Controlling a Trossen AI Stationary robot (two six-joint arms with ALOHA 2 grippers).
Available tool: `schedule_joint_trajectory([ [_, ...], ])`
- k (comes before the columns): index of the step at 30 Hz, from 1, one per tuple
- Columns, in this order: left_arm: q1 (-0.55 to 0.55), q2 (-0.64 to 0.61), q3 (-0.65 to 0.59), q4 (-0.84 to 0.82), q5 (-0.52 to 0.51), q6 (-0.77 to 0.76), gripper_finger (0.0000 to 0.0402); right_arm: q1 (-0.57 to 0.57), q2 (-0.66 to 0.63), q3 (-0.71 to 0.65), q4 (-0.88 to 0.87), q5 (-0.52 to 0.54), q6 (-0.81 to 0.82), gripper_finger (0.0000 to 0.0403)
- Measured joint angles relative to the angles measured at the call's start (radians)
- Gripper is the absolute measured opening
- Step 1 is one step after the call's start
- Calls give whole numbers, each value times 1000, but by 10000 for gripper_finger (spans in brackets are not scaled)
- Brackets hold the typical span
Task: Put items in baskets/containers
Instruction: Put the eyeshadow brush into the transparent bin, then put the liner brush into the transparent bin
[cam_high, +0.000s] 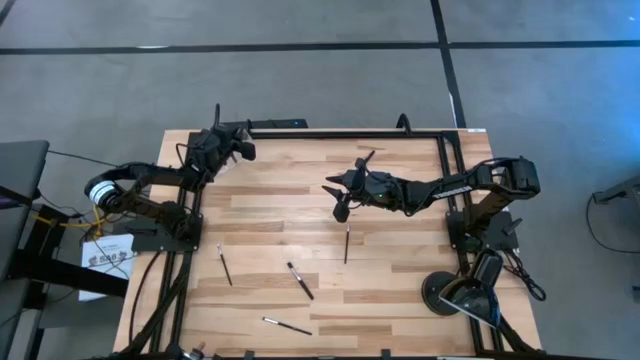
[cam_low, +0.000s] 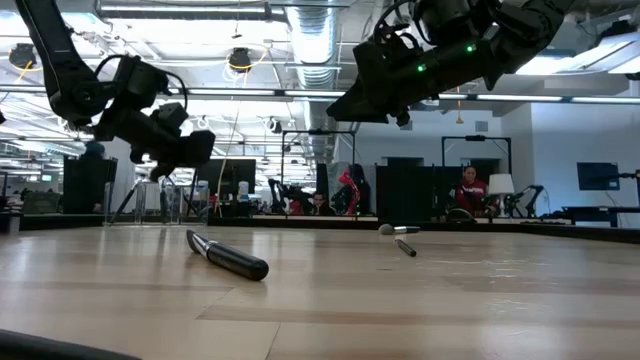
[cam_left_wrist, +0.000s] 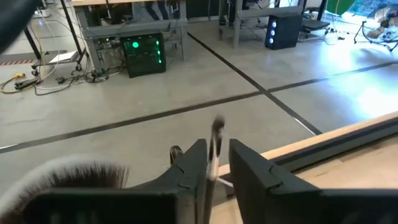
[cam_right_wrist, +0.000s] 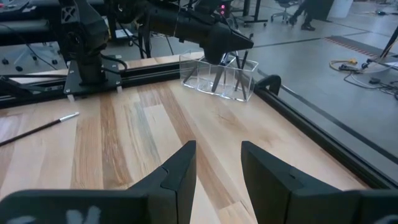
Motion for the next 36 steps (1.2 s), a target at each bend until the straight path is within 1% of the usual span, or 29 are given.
schedule_joint_trajectory([
  [6, 0, 0, 0, -3, 0, 0, 109, 0, 0, 0, 0, 0, 0, 116],
  [11, 0, -15, 0, 0, 0, 0, 129, 0, 0, 0, 0, 0, 0, 116],
  [15, -17, -76, 0, 0, 0, 0, 133, 0, 0, 0, 0, 0, 0, 116],
  [18, -56, -141, 1, -3, 13, 0, 132, 0, 0, 0, -3, 0, 6, 116],
  [22, -134, -233, 1, -2, 72, -30, 132, -9, 0, 0, -50, 1, 99, 116],
  [24, -174, -275, 2, 3, 113, -51, 133, -22, 0, 8, -125, 1, 176, 116],
  [29, -278, -349, 35, 5, 243, -96, 130, -32, 0, 76, -415, 2, 300, 116],
  [34, -388, -354, 79, 5, 370, -97, 126, 19, 0, 163, -631, 2, 393, 116],
  [36, -415, -345, 96, 4, 443, -95, 124, 43, 0, 203, -697, 3, 417, 116],
])
